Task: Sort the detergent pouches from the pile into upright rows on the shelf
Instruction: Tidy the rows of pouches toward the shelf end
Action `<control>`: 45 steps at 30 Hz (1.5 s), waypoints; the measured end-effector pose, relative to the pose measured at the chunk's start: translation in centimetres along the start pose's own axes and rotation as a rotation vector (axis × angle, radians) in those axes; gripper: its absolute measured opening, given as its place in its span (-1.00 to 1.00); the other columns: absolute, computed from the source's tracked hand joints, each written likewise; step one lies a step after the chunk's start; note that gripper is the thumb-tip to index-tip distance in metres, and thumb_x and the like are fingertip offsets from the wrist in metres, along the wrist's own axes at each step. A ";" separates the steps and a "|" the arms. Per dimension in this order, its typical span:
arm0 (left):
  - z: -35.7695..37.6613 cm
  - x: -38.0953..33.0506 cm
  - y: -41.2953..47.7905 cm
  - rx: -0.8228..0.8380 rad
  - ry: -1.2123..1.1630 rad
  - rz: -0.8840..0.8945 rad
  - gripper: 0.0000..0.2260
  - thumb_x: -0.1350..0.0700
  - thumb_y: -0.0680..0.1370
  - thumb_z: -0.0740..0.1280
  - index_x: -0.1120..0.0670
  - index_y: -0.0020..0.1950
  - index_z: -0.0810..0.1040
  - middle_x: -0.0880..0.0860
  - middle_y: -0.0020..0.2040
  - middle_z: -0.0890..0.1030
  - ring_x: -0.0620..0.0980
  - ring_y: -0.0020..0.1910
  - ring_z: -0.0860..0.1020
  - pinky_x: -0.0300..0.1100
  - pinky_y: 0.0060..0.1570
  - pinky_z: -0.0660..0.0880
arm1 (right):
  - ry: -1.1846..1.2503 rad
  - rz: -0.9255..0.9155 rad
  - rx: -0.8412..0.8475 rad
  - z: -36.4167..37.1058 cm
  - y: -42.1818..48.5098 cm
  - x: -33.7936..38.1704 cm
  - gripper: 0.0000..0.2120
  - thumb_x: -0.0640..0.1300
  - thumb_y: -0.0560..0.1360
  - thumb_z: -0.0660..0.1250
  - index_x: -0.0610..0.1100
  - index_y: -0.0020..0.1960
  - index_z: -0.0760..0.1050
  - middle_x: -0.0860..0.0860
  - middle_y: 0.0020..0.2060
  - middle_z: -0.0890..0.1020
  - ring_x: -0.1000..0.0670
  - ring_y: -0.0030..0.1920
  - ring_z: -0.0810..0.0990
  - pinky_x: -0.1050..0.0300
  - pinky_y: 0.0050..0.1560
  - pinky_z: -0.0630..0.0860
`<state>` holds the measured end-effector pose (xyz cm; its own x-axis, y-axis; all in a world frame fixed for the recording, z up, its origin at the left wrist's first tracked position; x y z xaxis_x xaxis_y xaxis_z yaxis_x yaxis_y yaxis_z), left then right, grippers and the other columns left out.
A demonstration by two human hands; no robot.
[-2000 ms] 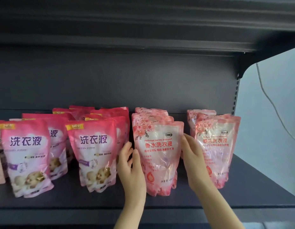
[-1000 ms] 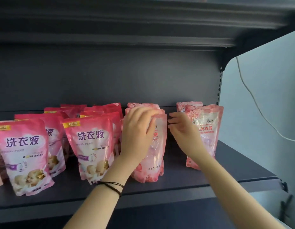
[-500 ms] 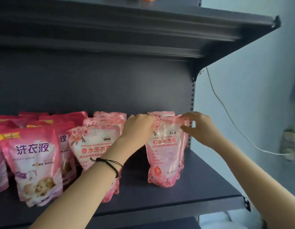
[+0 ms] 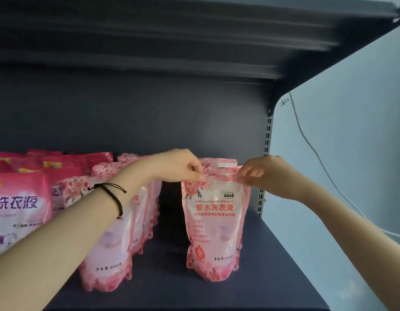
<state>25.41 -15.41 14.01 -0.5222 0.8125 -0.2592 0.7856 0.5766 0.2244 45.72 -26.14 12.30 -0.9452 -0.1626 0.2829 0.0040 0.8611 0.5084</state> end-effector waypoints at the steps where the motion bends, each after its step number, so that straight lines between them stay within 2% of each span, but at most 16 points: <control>1: -0.8 0.0 0.4 0.031 -0.014 0.004 -0.84 -0.05 0.54 0.35 -0.02 -0.03 0.67 -0.15 -0.15 0.67 -0.16 -0.09 0.61 -0.25 0.03 0.50 | 0.049 0.003 0.014 -0.6 0.6 -0.4 -0.86 0.05 0.48 0.38 0.03 -0.21 0.61 0.19 -0.35 0.66 0.26 -0.31 0.61 0.45 -0.23 0.51; 5: -4.1 0.1 3.5 -0.045 0.017 0.098 -0.92 0.04 0.51 0.41 -0.05 -0.02 0.67 -0.16 -0.09 0.69 -0.20 -0.06 0.62 -0.18 0.10 0.52 | 0.050 0.003 -0.040 -4.1 4.3 -2.2 -0.90 -0.10 0.50 0.37 -0.04 -0.17 0.63 0.13 -0.35 0.68 0.19 -0.32 0.63 0.46 -0.28 0.50; 8: -4.1 0.2 6.6 0.027 0.130 0.148 -0.87 0.03 0.45 0.48 -0.04 -0.03 0.65 -0.17 -0.07 0.67 -0.21 -0.02 0.59 -0.23 0.05 0.49 | -0.143 -0.027 0.155 -4.7 7.2 -2.9 -0.97 -0.03 0.46 0.42 0.04 -0.14 0.62 0.22 -0.24 0.67 0.31 -0.21 0.61 0.47 -0.23 0.45; 11: -2.7 1.0 9.1 0.151 0.137 0.107 -0.76 -0.10 0.37 0.52 -0.10 -0.02 0.61 -0.20 -0.06 0.67 -0.20 0.00 0.59 -0.26 0.00 0.47 | -0.228 -0.015 0.360 -3.2 8.6 -3.6 -0.86 0.15 0.38 0.45 0.12 -0.16 0.61 0.29 -0.21 0.66 0.37 -0.15 0.58 0.38 -0.13 0.41; 13: -1.7 1.4 10.2 0.213 0.122 0.114 -0.75 -0.14 0.36 0.52 -0.13 -0.04 0.60 -0.23 -0.04 0.67 -0.22 0.02 0.58 -0.23 0.08 0.47 | -0.254 -0.022 0.430 -1.9 8.9 -4.3 -0.80 0.23 0.32 0.46 0.15 -0.17 0.60 0.33 -0.17 0.63 0.40 -0.08 0.52 0.35 -0.07 0.37; 18: -1.0 1.6 11.6 0.307 0.099 0.145 -0.88 -0.07 0.40 0.51 -0.10 -0.13 0.64 -0.19 -0.15 0.68 -0.20 -0.10 0.61 -0.21 0.05 0.48 | -0.285 -0.030 0.509 -0.2 9.6 -5.1 -0.85 0.12 0.40 0.44 0.09 -0.08 0.62 0.32 -0.19 0.58 0.37 -0.13 0.48 0.26 0.02 0.40; 21: -0.9 1.7 12.3 0.255 0.076 0.183 -0.92 0.01 0.41 0.51 -0.01 -0.15 0.70 -0.14 -0.23 0.69 -0.23 -0.25 0.59 -0.26 -0.10 0.50 | -0.267 -0.003 0.501 0.1 10.0 -5.3 -0.84 0.06 0.44 0.42 0.03 -0.04 0.67 0.21 -0.12 0.68 0.22 -0.09 0.59 0.18 0.08 0.51; 23: -0.9 1.9 12.5 0.189 0.102 0.196 -0.94 0.05 0.42 0.51 0.01 -0.17 0.71 -0.08 -0.25 0.68 -0.13 -0.26 0.59 -0.20 -0.17 0.51 | -0.273 -0.003 0.455 0.4 10.3 -5.2 -0.83 0.02 0.46 0.42 0.00 -0.01 0.68 0.16 -0.05 0.70 0.18 -0.08 0.59 0.27 0.03 0.49; 25: -0.9 2.4 12.6 0.146 0.148 0.208 -0.94 0.06 0.43 0.50 0.03 -0.16 0.71 -0.08 -0.24 0.68 -0.12 -0.21 0.60 -0.16 -0.12 0.53 | -0.274 -0.008 0.396 0.8 10.7 -5.1 -0.84 -0.01 0.47 0.42 -0.02 0.00 0.69 0.13 -0.05 0.71 0.17 -0.10 0.59 0.42 -0.11 0.42; 27: -1.0 3.0 12.6 0.136 0.177 0.207 -0.94 0.06 0.44 0.49 0.03 -0.16 0.71 -0.14 -0.27 0.65 -0.24 -0.23 0.57 -0.20 -0.12 0.53 | -0.259 -0.004 0.363 1.3 11.1 -4.9 -0.85 -0.02 0.47 0.42 -0.03 -0.01 0.69 0.12 -0.07 0.71 0.15 -0.10 0.60 0.47 -0.18 0.38; 29: -1.2 3.7 12.5 0.130 0.194 0.198 -0.95 0.06 0.45 0.48 0.02 -0.16 0.70 -0.20 -0.32 0.60 -0.34 -0.29 0.52 -0.31 -0.19 0.49 | -0.239 -0.005 0.359 1.9 11.4 -4.7 -0.85 -0.02 0.47 0.42 -0.03 -0.01 0.69 0.11 -0.06 0.71 0.12 -0.07 0.62 0.40 -0.14 0.43; 33: -1.9 5.2 11.7 0.120 0.195 0.166 -0.94 0.05 0.43 0.50 0.01 -0.16 0.71 -0.12 -0.25 0.66 -0.16 -0.21 0.60 -0.20 -0.15 0.52 | -0.200 -0.038 0.339 3.0 11.9 -3.7 -0.85 -0.02 0.47 0.42 -0.03 -0.01 0.69 0.12 -0.08 0.71 0.17 -0.15 0.58 0.31 -0.08 0.46; 37: -2.3 5.8 11.1 0.159 0.157 0.170 -0.95 0.06 0.41 0.52 0.00 -0.18 0.71 -0.26 -0.35 0.62 -0.32 -0.31 0.55 -0.35 -0.20 0.48 | -0.189 -0.052 0.357 3.5 12.4 -3.1 -0.85 -0.01 0.47 0.42 -0.01 -0.01 0.69 0.14 -0.06 0.71 0.26 -0.18 0.55 0.39 -0.13 0.41; 40: -2.3 6.1 10.9 0.176 0.126 0.178 -0.95 0.07 0.42 0.51 0.01 -0.17 0.70 -0.23 -0.33 0.63 -0.35 -0.32 0.54 -0.38 -0.18 0.46 | -0.163 -0.037 0.400 3.4 12.4 -3.2 -0.84 0.07 0.46 0.41 0.05 -0.02 0.69 0.19 -0.08 0.70 0.32 -0.18 0.56 0.33 -0.06 0.42; 42: -2.5 6.2 10.8 0.218 0.087 0.169 -0.95 0.03 0.41 0.51 -0.02 -0.17 0.69 -0.23 -0.33 0.63 -0.35 -0.32 0.54 -0.42 -0.19 0.45 | -0.147 -0.004 0.479 2.7 12.3 -3.1 -0.75 0.23 0.44 0.36 0.11 -0.06 0.67 0.24 -0.12 0.69 0.33 -0.14 0.58 0.29 0.00 0.46; 45: -3.0 6.1 11.2 0.322 -0.009 0.127 -0.87 -0.08 0.42 0.48 -0.05 -0.15 0.65 -0.21 -0.30 0.66 -0.30 -0.28 0.57 -0.31 -0.08 0.47 | -0.049 0.033 0.480 0.9 13.1 -3.6 -0.68 0.30 0.46 0.28 0.11 -0.13 0.67 0.24 -0.16 0.68 0.30 -0.14 0.61 0.41 -0.06 0.50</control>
<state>30.00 -3.75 17.74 -0.4117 0.8744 -0.2568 0.9094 0.4127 -0.0527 48.91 -13.81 17.19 -0.9615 -0.1188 0.2479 -0.1061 0.9923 0.0641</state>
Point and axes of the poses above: each hand's wrist, its own y-axis towards the middle knuckle, its own z-axis out of the palm, x = y × z, the point moved 2 cm from there along y, towards the middle knuckle
